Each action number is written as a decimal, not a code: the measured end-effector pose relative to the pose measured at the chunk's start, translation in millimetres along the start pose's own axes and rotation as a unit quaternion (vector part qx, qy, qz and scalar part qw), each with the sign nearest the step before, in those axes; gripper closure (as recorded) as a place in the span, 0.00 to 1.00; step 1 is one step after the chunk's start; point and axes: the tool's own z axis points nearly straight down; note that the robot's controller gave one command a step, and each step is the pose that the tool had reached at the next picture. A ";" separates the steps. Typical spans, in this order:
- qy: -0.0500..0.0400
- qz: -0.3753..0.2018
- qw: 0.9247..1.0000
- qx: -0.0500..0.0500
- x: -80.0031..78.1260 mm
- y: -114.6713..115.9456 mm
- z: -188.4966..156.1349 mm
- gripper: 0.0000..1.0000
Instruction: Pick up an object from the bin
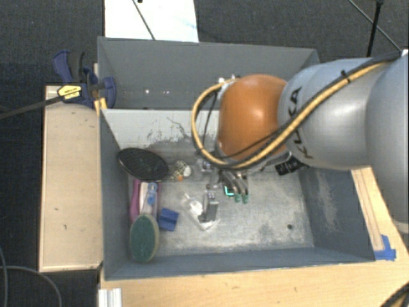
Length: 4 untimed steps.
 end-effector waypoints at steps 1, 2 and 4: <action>-0.004 -0.035 0.999 0.001 -12.6 65.8 78.5 0.00; -0.006 -0.029 1.000 0.000 -14.0 64.0 74.4 1.00; 0.000 -0.025 1.000 0.000 23.5 79.8 60.2 1.00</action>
Offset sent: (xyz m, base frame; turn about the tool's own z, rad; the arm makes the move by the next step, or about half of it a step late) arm 0.0114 0.0648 -0.0778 -0.0642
